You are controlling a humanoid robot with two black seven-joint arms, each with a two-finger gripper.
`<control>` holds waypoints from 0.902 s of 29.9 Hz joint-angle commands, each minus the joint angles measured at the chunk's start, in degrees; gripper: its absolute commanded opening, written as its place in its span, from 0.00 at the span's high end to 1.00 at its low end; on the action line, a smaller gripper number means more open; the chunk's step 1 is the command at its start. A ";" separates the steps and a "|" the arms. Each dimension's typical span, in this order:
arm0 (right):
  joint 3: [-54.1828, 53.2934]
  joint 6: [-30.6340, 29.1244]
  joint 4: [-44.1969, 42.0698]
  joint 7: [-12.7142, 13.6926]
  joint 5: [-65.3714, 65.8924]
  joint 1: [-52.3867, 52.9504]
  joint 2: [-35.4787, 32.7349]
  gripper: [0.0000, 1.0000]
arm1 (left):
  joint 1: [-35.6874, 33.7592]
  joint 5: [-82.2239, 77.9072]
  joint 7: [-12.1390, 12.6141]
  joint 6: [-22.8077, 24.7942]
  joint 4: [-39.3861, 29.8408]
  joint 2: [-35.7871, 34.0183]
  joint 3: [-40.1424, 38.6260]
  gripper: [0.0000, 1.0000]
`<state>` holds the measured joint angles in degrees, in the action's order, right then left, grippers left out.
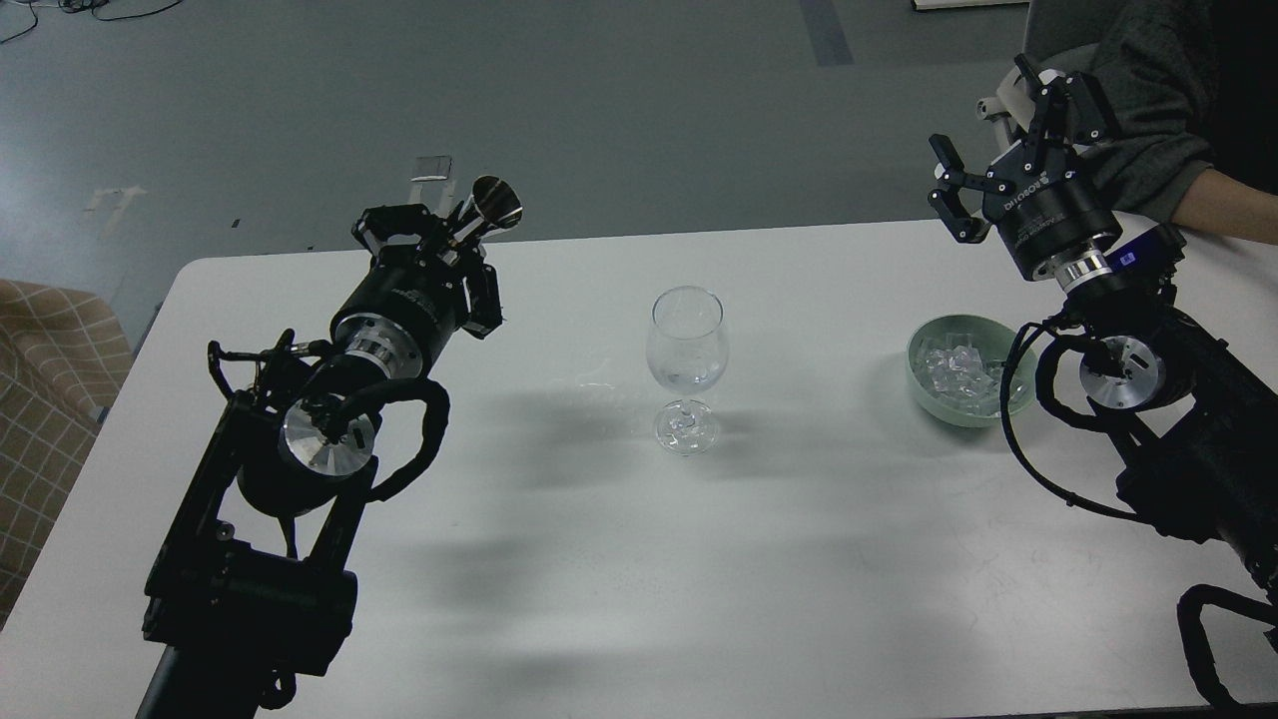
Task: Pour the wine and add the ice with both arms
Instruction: 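Turn the jigger upright and move it back from the glass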
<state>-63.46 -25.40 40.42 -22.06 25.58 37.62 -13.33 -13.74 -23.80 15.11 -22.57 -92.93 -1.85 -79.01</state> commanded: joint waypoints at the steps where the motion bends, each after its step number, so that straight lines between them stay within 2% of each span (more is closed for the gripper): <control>1: 0.00 0.35 0.01 0.00 0.00 -0.09 0.33 0.00 | 4.24 5.43 -1.04 0.51 0.03 1.85 -5.00 1.00; 4: 0.09 0.79 0.01 0.00 0.00 -0.09 0.33 0.00 | 6.88 5.61 -1.13 1.04 0.12 1.85 -8.87 0.98; 7: 0.09 0.79 0.01 0.00 0.00 -0.18 0.33 0.00 | 9.16 5.79 -0.70 4.63 0.38 1.85 -11.07 0.93; 16: 0.09 1.14 0.01 0.00 0.00 -0.44 0.33 0.00 | 12.77 5.87 -0.61 11.93 5.12 1.85 -11.78 0.81; 24: 0.09 1.14 -0.08 0.00 0.00 -0.97 0.33 0.00 | 13.47 5.70 -1.13 12.29 7.24 1.85 -11.69 0.70; 27: 0.09 1.14 -0.08 0.00 0.00 -1.15 0.33 0.00 | 13.91 5.70 -1.22 12.20 7.24 1.85 -11.69 0.62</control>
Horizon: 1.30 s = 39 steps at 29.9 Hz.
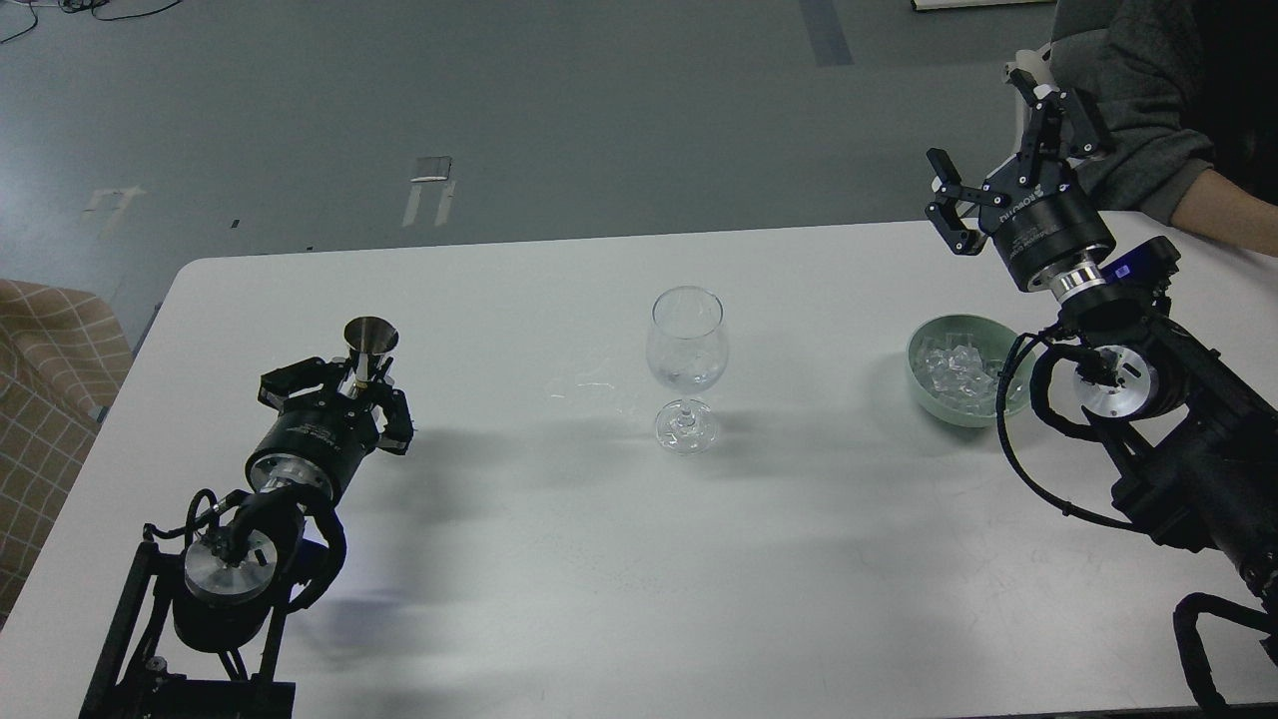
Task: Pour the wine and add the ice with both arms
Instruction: 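Turn the jigger upright and move it back from the glass, then lower the jigger onto the table with the left gripper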
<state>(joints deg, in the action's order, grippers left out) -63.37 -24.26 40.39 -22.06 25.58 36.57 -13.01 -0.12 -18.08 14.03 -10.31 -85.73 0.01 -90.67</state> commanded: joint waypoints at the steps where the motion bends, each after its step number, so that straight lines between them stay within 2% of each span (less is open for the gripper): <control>1: 0.00 0.00 -0.04 0.00 0.00 -0.09 0.01 0.00 | 0.39 -0.02 -0.14 -0.06 0.03 -0.01 -0.03 0.60; 4: 0.00 0.00 -0.04 0.00 0.00 -0.09 0.01 0.00 | 0.56 0.07 -0.06 -0.06 0.03 -0.01 -0.03 0.53; 13: 0.00 0.09 -0.04 0.00 0.00 -0.09 0.01 0.00 | 0.91 -0.11 -0.06 -0.06 0.12 -0.01 0.14 0.52; 18: -0.09 0.09 -0.04 0.00 0.00 -0.09 0.01 0.00 | 0.91 -0.11 0.03 -0.15 0.12 -0.01 0.14 0.46; 27: 0.00 0.09 -0.04 0.00 0.00 -0.18 0.01 0.00 | 0.91 -0.11 -0.06 -0.32 0.12 -0.01 0.14 0.44; 31: -0.09 0.09 -0.04 0.00 0.00 -0.18 0.09 0.00 | 0.92 -0.20 0.21 -0.41 0.12 -0.01 0.14 0.40; 33: -0.18 0.09 -0.04 0.00 0.00 0.00 0.01 0.00 | 1.00 -0.20 0.30 -0.41 0.12 -0.01 0.23 0.32; 35: -0.27 0.09 -0.04 0.00 0.00 0.26 0.09 0.00 | 1.00 -0.28 0.38 -0.50 0.03 -0.01 0.32 0.09; 37: -0.27 0.09 -0.04 0.00 0.00 0.26 0.09 0.00 | 1.09 -0.28 0.56 -0.50 -0.06 -0.01 0.32 0.02; 39: -0.27 0.09 -0.04 0.00 0.00 0.26 0.09 0.00 | 1.18 -0.28 0.65 -0.50 -0.23 -0.01 0.32 0.02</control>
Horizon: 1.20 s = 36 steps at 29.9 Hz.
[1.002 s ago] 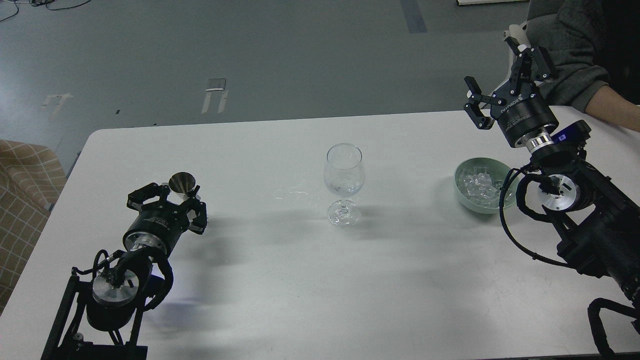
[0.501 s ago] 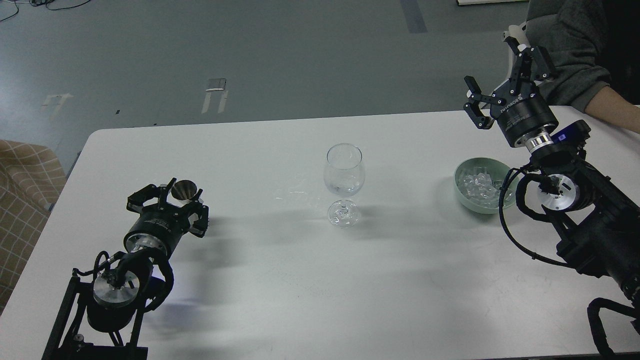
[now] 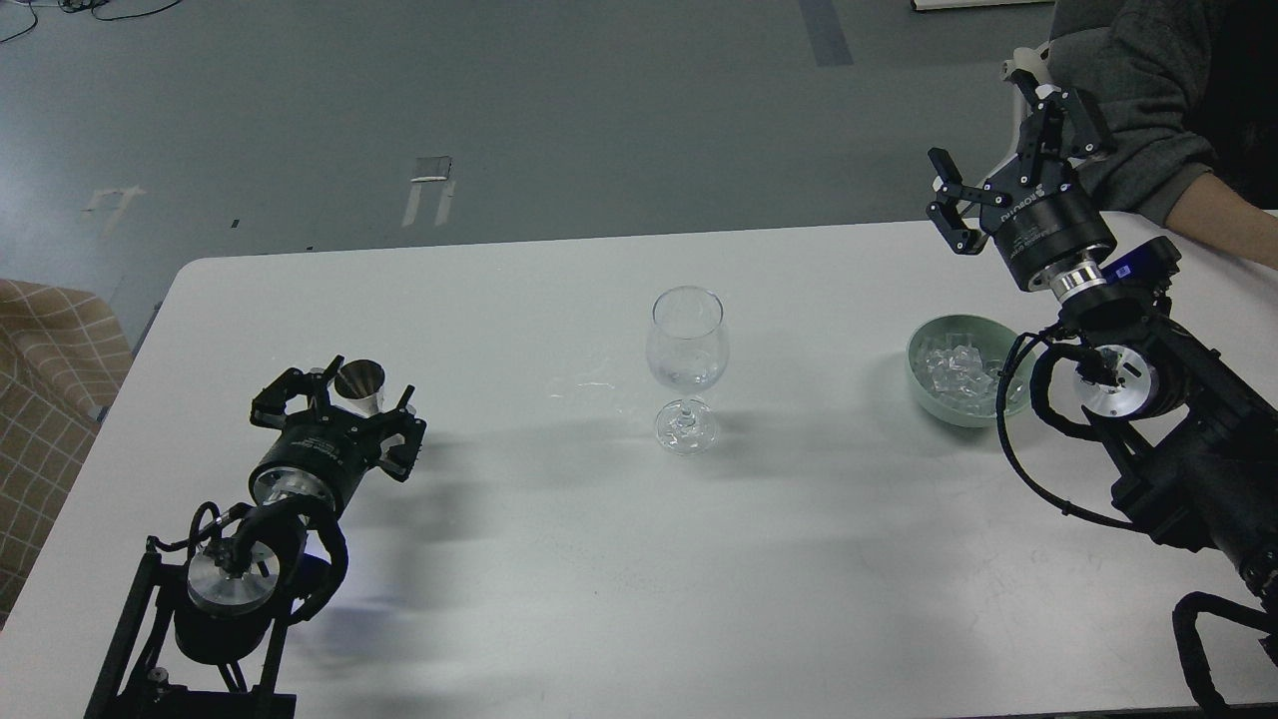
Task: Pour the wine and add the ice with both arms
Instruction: 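Lower the jigger onto the table with the left gripper, then open the left gripper and withdraw the left arm from the jigger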
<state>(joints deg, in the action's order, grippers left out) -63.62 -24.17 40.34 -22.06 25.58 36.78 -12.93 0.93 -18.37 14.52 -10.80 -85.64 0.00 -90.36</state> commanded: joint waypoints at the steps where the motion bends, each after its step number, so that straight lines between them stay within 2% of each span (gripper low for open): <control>1: 0.08 0.00 0.00 0.00 0.00 -0.04 0.01 0.00 | 0.21 0.00 0.16 -0.01 -0.40 0.00 -0.17 0.02; 14: -0.10 0.00 0.27 0.00 0.00 0.40 -0.08 0.00 | 3.29 0.27 1.56 0.96 -0.75 0.00 -1.14 0.02; 17: -0.10 0.00 0.27 0.00 0.00 0.31 -0.43 0.00 | 4.08 0.36 2.18 2.45 -0.75 0.00 -2.37 0.02; 22: -0.10 -0.09 0.27 0.00 -0.09 0.31 -0.69 0.00 | 6.54 0.36 4.73 6.67 -1.46 0.00 -2.90 0.02; 31: -0.10 -0.18 0.97 0.09 -0.09 -0.04 -1.22 0.00 | 12.69 0.27 5.26 13.26 -3.13 0.00 -3.42 0.02; 36: -0.01 -0.18 1.41 0.09 -0.09 -0.22 -1.66 0.00 | 14.10 0.36 5.26 17.30 -3.30 0.00 -6.93 0.02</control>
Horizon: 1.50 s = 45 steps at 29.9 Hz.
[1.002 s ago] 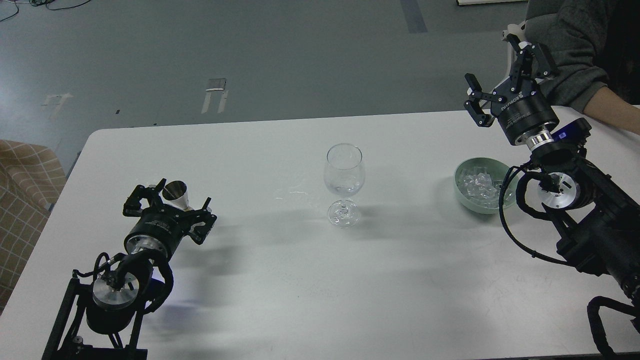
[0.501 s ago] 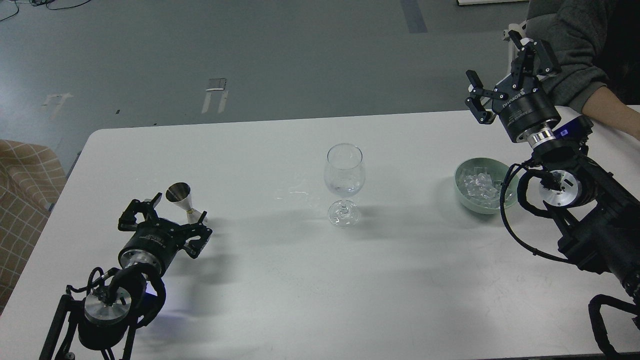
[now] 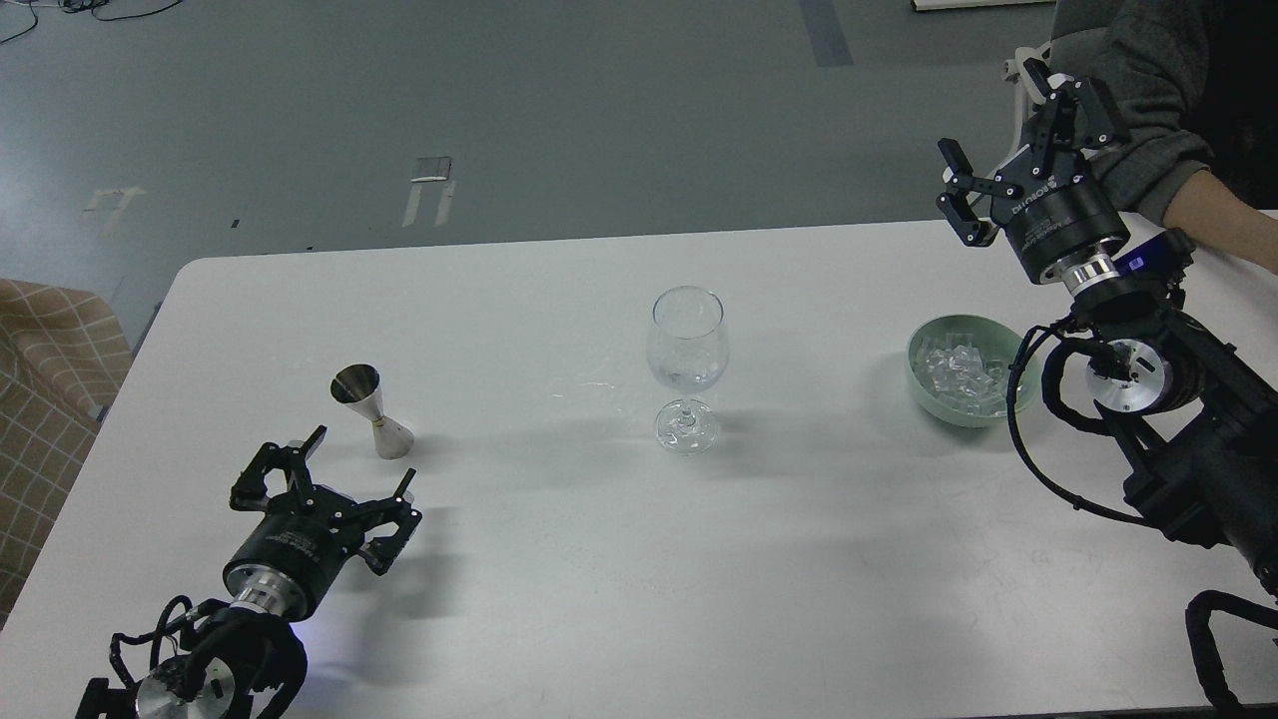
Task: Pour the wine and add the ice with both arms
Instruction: 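Open the left gripper and withdraw the left arm from the jigger, then reach the right gripper into the green bowl of ice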
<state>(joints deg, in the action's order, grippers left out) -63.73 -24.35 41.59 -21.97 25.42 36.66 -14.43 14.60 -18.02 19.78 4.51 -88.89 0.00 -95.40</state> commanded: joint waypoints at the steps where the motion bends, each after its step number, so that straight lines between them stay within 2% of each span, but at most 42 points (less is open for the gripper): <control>1: 0.01 0.00 0.16 0.00 -0.02 -0.09 -0.16 0.00 | 0.43 0.00 -0.01 2.52 -0.06 0.00 -2.51 0.02; 7: 0.09 0.00 2.18 0.00 -0.02 -0.27 -1.82 0.00 | 0.17 -0.17 -0.71 8.49 -0.14 -0.87 -9.89 0.02; 13: 0.01 -0.09 2.97 0.00 -0.02 -0.18 -2.09 0.00 | -1.23 -0.17 -3.26 11.75 -0.76 -11.59 -14.46 0.02; 17: 0.18 -0.09 4.11 0.09 0.15 -0.09 -2.09 0.00 | -7.54 -0.87 -3.44 12.45 -0.15 -20.63 -14.82 0.02; 23: 0.53 0.96 6.13 0.35 0.42 0.08 -4.89 0.00 | -19.49 -4.46 -3.26 12.37 3.53 -28.12 -12.72 0.02; 26: 0.62 1.85 7.36 0.44 1.30 -0.01 -7.01 0.00 | -23.65 -7.82 -3.44 12.37 5.66 -28.57 -9.55 0.02; 29: 0.97 1.85 9.56 0.44 5.07 -0.27 -11.13 0.00 | -31.72 -16.50 -3.79 12.28 8.46 -28.04 -2.97 0.02; 34: 3.87 2.72 13.85 0.44 14.01 -1.49 -18.51 0.00 | -39.89 -26.26 -10.54 11.58 11.54 -25.59 7.48 0.02; 36: 4.40 3.69 15.44 0.35 19.36 -2.20 -21.23 0.00 | -42.36 -28.02 -11.95 10.61 12.51 -24.44 9.86 0.02; 40: 4.58 6.50 17.99 0.26 34.64 -5.18 -24.75 0.00 | -44.74 -28.65 -12.22 8.41 12.78 -21.63 10.84 0.02; 45: 4.58 11.51 21.07 0.00 53.74 -9.93 -26.79 0.00 | -44.48 -29.00 -12.22 8.23 12.69 -19.25 11.20 0.02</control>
<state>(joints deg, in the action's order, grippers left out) -59.14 -15.60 61.11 -21.88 69.44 29.23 -40.44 -30.00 -46.80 7.56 12.86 -76.11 -20.46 -84.34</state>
